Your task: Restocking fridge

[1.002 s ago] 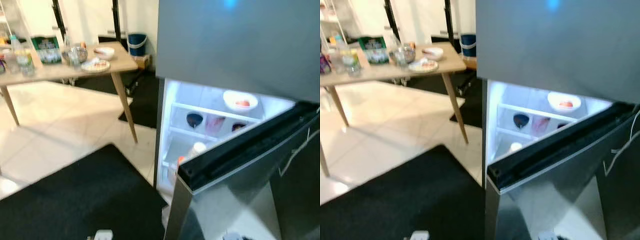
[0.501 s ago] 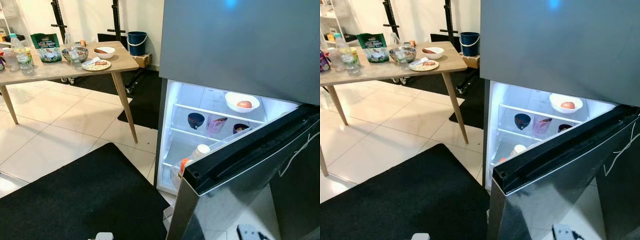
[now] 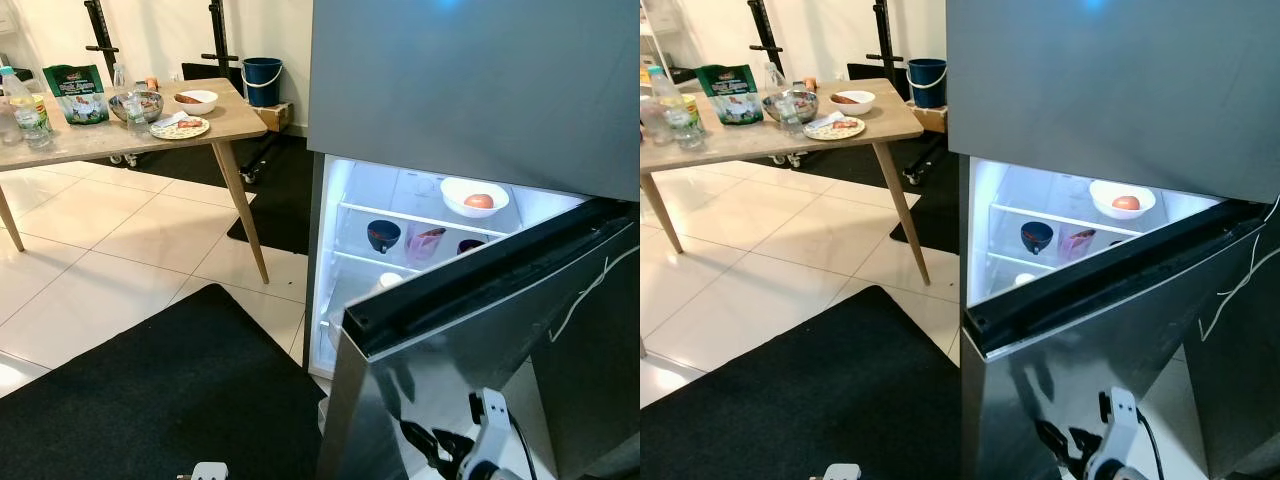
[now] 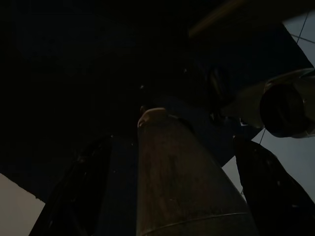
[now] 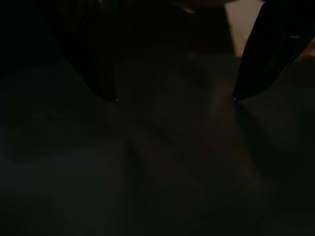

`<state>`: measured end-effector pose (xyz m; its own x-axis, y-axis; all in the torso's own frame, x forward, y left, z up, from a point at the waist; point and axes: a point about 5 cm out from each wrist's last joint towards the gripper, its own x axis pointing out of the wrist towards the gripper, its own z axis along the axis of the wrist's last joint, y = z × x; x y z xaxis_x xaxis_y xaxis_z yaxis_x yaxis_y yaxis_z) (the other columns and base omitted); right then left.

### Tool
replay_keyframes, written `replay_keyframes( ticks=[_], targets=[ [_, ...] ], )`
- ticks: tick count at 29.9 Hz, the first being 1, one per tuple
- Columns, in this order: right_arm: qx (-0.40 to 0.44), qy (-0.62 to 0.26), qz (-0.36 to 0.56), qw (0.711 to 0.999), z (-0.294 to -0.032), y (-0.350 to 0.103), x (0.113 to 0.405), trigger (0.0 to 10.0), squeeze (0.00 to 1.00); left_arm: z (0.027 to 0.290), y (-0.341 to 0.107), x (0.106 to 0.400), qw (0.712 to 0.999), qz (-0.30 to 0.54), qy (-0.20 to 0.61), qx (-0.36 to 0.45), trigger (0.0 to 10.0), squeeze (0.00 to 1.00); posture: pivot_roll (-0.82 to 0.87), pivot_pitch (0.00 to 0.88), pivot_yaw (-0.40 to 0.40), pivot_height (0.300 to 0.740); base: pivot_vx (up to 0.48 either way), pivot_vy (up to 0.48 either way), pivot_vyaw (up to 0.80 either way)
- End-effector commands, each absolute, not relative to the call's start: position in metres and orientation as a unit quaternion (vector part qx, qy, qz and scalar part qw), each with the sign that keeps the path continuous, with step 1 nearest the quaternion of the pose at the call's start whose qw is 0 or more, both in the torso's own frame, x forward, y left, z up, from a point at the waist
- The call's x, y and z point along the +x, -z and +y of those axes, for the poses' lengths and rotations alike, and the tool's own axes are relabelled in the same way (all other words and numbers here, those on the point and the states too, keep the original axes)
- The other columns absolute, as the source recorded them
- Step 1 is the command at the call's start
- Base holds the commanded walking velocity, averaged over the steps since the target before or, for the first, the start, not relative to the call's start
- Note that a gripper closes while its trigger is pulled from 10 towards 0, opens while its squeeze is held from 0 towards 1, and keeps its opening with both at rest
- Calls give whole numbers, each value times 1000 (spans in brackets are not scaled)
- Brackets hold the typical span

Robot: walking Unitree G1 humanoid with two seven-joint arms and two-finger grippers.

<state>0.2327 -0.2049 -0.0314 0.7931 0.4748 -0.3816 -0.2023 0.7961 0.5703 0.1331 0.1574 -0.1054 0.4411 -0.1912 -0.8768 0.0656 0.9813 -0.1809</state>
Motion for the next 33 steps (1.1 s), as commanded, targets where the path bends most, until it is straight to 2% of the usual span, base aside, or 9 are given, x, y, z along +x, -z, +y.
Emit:
replay_keyframes(
  ticks=[1, 3, 4, 10, 12, 20, 27, 31, 33],
  targets=[
    [247, -240, 227, 911, -189, 17, 250, 10000, 0, 158, 108, 126, 839, 535, 78, -59, 10000, 0, -88, 0, -20, 740, 0, 0, 0],
    [245, -250, 221, 910, -186, 15, 253, 10000, 0, 158, 108, 125, 839, 535, 77, -60, 10000, 0, -88, 0, -20, 740, 0, 0, 0],
    [240, -284, 192, 908, -170, 2, 269, 10000, 0, 158, 108, 124, 838, 536, 74, -62, 10000, 0, -88, 0, -20, 740, 0, 0, 0],
    [206, -313, 161, 913, -150, -17, 290, 10000, 0, 157, 109, 122, 838, 537, 73, -65, 10000, 0, -68, 0, -32, 740, 0, 0, 0],
    [139, -304, 135, 933, -135, -40, 315, 10000, 0, 157, 109, 122, 839, 536, 70, -68, 10000, 0, -55, 0, -42, 740, 0, 0, 0],
    [45, -229, 55, 971, -121, -99, 363, 10000, 0, 157, 109, 123, 840, 534, 64, -72, 10000, 0, -46, 0, -46, 740, 0, 0, 0],
    [19, -154, 32, 987, -133, -110, 372, 10000, 0, 157, 109, 122, 841, 533, 61, -73, 10000, 0, -38, 0, -49, 740, 0, 0, 0],
    [-4, -138, 47, 989, -139, -102, 368, 10000, 0, 157, 109, 122, 840, 534, 61, -74, 10000, 0, -42, 0, -48, 740, 0, 0, 0],
    [-49, -149, 84, 984, -145, -82, 357, 10000, 0, 157, 109, 121, 839, 535, 62, -74, 10000, 0, -51, 1, -44, 740, 0, 0, 0]
  ],
)
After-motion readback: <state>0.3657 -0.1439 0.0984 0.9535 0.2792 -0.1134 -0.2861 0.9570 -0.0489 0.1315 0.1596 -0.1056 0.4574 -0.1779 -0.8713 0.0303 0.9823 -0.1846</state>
